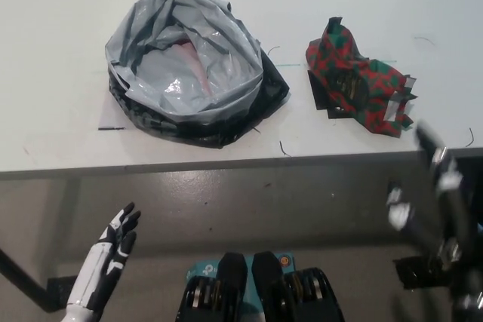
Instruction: The robot uses its right hand to pick up a bag of coffee beans and puts it in the black plastic bag, then the robot grabs the top of the bag and lifts it.
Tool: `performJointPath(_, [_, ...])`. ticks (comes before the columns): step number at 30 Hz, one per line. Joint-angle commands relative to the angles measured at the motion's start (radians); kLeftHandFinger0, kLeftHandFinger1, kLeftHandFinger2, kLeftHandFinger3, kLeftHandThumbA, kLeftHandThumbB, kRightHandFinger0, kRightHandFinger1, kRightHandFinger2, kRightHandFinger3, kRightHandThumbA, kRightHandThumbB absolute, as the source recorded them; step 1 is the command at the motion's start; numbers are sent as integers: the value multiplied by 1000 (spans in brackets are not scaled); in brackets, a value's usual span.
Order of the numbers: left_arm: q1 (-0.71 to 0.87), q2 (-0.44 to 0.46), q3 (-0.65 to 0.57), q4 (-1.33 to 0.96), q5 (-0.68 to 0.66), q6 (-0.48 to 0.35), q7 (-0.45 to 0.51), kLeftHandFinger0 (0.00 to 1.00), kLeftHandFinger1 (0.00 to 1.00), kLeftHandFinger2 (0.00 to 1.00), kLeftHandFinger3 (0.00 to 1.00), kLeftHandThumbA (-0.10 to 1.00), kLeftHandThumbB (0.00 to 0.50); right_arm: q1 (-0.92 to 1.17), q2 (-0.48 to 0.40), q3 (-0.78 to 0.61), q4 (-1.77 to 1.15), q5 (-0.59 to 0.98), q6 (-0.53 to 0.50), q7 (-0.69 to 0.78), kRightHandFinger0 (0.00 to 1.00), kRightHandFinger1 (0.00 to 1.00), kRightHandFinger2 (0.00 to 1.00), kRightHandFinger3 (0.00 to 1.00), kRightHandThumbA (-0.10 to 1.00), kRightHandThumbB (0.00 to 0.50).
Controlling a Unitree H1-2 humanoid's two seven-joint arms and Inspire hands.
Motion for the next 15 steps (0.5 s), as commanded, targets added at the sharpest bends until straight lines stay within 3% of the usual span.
performJointPath(1, [12,6,-8,-37,20,-27,-11,1000,1000,1000,1000,957,203,-150,-57,-22,-90,-103,200,47,1000,1000,1000,1000,473,214])
performJointPath(4, [5,11,-5,-10,8,-41,-15,1000,1000,1000,1000,983,225,-283,-147,15,-66,-197,347,142,1000,1000,1000,1000,791,274])
performJointPath(6, [4,11,0,2,-11,-42,-21,1000,1000,1000,1000,998,237,-370,-198,46,-35,-237,406,199,1000,1000,1000,1000,882,305])
performJointPath(8, [6,15,-1,9,-18,-52,-27,1000,1000,1000,1000,1000,243,-464,-243,88,9,-276,483,257,1000,1000,1000,1000,927,340])
performJointPath(14, [7,23,-3,33,-22,-64,-38,1000,1000,1000,1000,996,266,-671,-304,188,227,-345,566,320,1000,1000,1000,1000,951,345])
performJointPath(15, [7,26,-4,35,-13,-66,-37,1000,1000,1000,1000,997,268,-724,-312,212,299,-345,576,338,1000,1000,1000,1000,976,369])
